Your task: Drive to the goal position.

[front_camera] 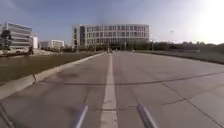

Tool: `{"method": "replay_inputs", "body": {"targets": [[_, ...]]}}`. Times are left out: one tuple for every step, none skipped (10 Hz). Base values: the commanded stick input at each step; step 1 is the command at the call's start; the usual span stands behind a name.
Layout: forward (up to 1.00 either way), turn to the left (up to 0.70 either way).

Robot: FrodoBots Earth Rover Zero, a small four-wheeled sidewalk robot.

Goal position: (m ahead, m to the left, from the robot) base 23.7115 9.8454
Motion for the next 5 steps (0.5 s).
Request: {"method": "replay_inputs", "body": {"targets": [[0.70, -0.14], [0.70, -0.14], [0.70, -0.14], [0.70, -0.14], [0.70, -0.14]]}}
